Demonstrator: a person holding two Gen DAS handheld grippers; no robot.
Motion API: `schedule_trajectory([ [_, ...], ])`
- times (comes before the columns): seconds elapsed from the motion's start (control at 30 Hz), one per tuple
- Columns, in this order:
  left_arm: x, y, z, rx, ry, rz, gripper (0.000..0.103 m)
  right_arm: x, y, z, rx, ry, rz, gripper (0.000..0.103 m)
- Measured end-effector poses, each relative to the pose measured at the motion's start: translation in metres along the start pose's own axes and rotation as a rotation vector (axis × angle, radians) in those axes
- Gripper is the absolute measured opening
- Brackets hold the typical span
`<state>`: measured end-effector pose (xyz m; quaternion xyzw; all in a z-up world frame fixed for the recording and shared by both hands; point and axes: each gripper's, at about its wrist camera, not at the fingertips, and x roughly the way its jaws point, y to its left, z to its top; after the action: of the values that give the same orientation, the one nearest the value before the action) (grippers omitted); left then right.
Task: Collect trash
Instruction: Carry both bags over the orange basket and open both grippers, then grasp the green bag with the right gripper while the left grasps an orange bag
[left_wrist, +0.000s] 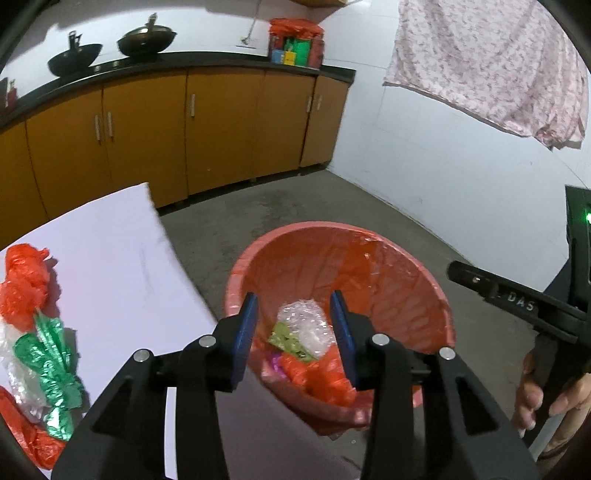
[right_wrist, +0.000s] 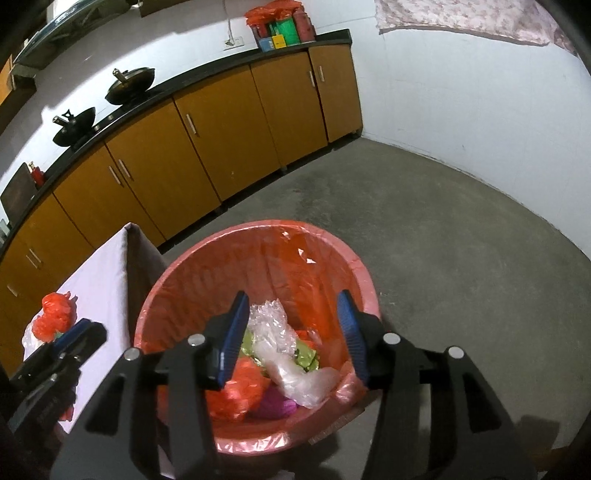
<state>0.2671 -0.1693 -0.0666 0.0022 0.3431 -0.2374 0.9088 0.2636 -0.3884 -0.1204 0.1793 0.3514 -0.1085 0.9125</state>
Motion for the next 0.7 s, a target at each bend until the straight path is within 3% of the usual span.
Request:
schedule_trajectory([
  [0.23, -0.028, 0.027, -0.003, -0.050, -0.039, 0.054, 0.050, -0.008, 0.013, -0.003, -0.030, -0.013, 0.011, 0.050],
  [0.47, -0.075, 0.059, -0.020, -0.076, -0.098, 0.151, 0.056, -0.020, 0.056, -0.011, -0.115, -0.023, 0.059, 0.050],
  [0.7, -0.132, 0.102, -0.048, -0.079, -0.188, 0.351, 0.068, -0.026, 0.124, -0.035, -0.232, 0.002, 0.158, 0.050],
])
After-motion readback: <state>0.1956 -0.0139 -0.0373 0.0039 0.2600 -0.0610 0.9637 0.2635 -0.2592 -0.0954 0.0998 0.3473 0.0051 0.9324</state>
